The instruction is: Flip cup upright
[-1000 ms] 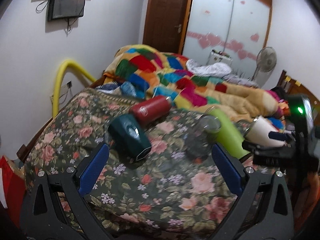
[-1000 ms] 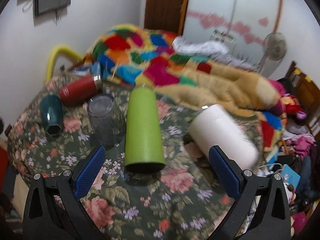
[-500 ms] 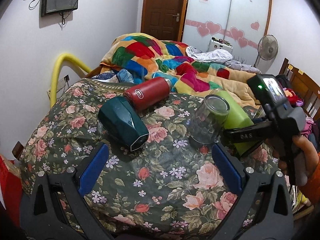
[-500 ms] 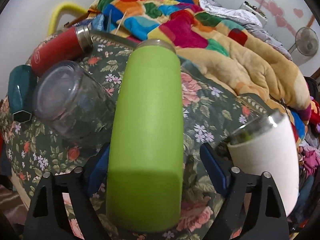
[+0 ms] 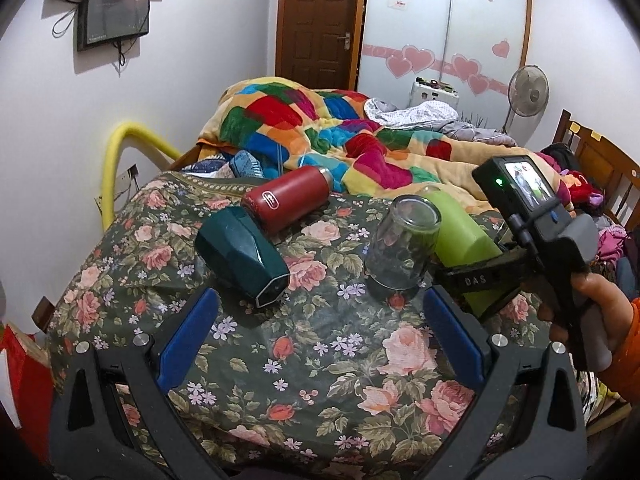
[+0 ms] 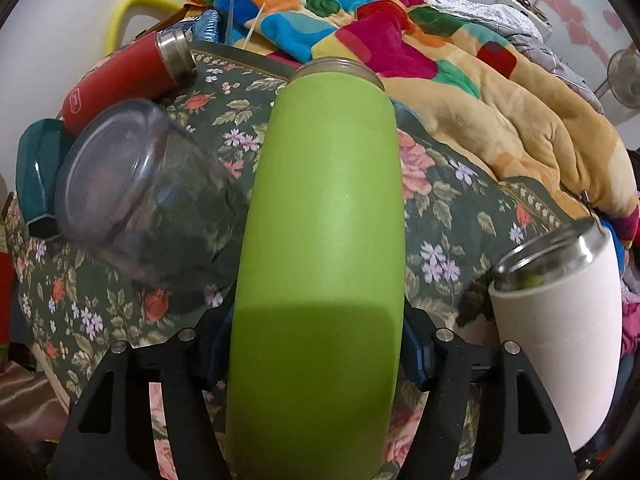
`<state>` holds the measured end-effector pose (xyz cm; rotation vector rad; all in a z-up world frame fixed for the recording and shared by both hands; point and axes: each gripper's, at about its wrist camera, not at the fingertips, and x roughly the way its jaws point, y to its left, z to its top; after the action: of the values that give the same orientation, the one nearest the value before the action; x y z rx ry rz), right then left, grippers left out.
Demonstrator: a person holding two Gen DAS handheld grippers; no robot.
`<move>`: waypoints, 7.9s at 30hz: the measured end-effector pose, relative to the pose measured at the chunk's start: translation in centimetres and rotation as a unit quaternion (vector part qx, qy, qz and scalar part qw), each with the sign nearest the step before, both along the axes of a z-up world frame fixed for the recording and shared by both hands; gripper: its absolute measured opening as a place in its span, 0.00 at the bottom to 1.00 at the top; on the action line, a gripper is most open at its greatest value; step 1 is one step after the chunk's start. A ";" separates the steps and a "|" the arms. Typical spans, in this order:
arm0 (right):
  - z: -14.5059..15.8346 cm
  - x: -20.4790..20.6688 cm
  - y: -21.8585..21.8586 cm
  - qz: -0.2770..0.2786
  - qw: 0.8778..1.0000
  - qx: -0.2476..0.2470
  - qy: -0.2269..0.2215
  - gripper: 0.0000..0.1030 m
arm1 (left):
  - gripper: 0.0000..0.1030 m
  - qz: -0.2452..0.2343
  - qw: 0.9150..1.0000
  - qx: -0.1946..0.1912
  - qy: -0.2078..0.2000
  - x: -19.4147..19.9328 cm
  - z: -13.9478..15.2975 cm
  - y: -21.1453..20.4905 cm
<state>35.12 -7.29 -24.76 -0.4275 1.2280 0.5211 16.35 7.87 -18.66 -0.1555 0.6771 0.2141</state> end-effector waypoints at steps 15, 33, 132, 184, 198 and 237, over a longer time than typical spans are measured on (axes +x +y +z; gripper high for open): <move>4.7 -4.1 -4.8 -0.013 0.998 0.056 -0.022 0.60 | 1.00 -0.008 0.999 0.014 -0.034 -2.5 3.4 -2.2; 9.4 -12.0 -6.6 0.031 0.989 0.115 -0.093 0.60 | 1.00 -0.018 0.998 0.020 -0.055 -5.0 5.7 -4.0; 9.1 -16.0 -19.2 -0.116 0.967 0.157 -0.165 0.66 | 0.61 -0.120 0.989 -0.002 0.085 9.6 4.7 -14.3; 25.3 -29.1 -16.8 -0.094 0.852 0.320 -0.403 0.78 | 1.00 -0.091 0.956 0.076 -0.268 -18.0 21.8 -10.3; 24.8 -29.9 -16.9 -0.110 0.854 0.303 -0.409 1.00 | 1.00 -0.083 0.961 0.062 -0.258 -19.0 20.9 -9.8; 24.5 -30.4 -16.7 -0.105 0.860 0.298 -0.400 1.00 | 1.00 -0.090 0.964 0.055 -0.243 -17.9 19.9 -10.4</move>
<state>4.77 -23.96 -0.23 0.0442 0.2614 0.4346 -1.58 -2.55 1.20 -0.0359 0.1880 0.0329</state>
